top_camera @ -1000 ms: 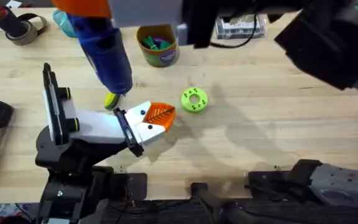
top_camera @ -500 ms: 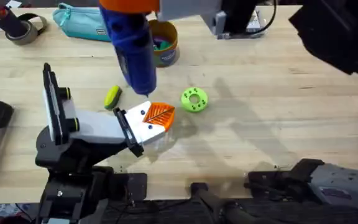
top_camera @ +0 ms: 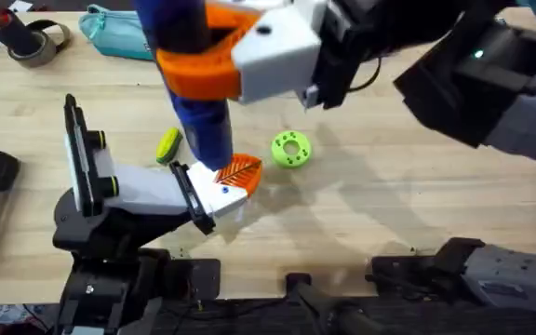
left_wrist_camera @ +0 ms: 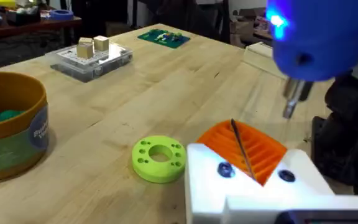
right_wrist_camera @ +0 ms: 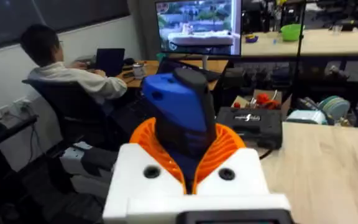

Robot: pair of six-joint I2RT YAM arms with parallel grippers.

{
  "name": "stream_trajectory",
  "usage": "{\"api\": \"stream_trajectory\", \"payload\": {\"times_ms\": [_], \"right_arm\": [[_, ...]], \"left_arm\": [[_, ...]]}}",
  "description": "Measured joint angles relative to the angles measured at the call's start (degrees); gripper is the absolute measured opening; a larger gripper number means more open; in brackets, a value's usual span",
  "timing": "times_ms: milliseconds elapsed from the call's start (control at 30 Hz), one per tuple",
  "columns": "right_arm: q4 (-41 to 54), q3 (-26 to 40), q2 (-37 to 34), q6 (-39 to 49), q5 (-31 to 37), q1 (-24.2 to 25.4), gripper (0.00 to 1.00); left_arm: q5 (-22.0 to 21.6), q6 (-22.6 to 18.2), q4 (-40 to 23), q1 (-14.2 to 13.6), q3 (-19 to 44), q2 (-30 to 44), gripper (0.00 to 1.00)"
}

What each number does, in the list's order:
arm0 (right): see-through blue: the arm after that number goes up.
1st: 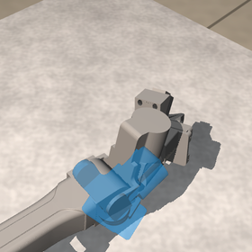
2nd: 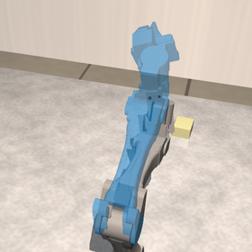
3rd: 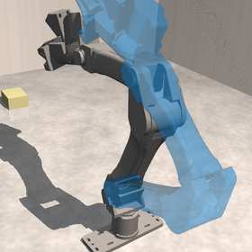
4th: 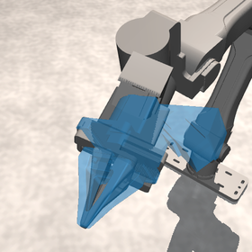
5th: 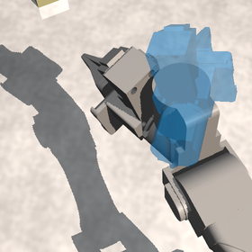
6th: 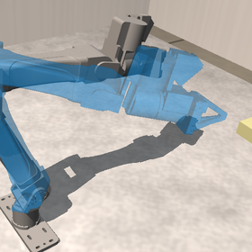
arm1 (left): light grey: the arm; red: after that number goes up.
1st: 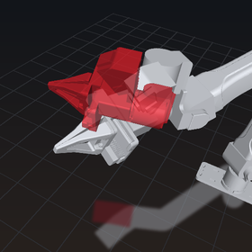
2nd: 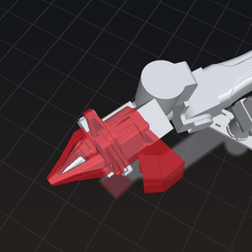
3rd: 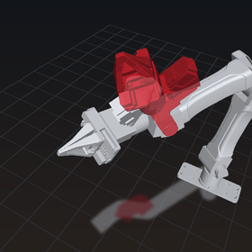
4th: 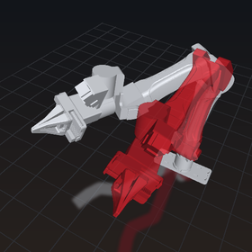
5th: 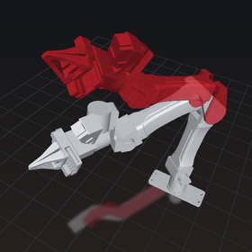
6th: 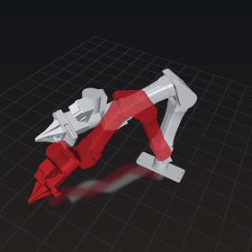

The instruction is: Pick up the gripper from the table and insert it into the empty holder that is missing its gripper. Then pick up a screw, insert it into the mounting hole, and use the screwdriver to tighten it. Finally, clean up the table by picking up the vegetable and placing it into the bucket.

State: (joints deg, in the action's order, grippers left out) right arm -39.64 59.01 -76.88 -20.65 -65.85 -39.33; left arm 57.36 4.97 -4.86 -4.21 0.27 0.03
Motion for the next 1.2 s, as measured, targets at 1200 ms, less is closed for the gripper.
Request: {"api": "stream_trajectory", "payload": {"times_ms": [1200], "right_arm": [[-2.91,-0.93,-4.14,1.72,3.07,-1.71,0.038]], "left_arm": [[-0.01,0.0,0.0,0.0,0.0,0.0,0.011]]}}
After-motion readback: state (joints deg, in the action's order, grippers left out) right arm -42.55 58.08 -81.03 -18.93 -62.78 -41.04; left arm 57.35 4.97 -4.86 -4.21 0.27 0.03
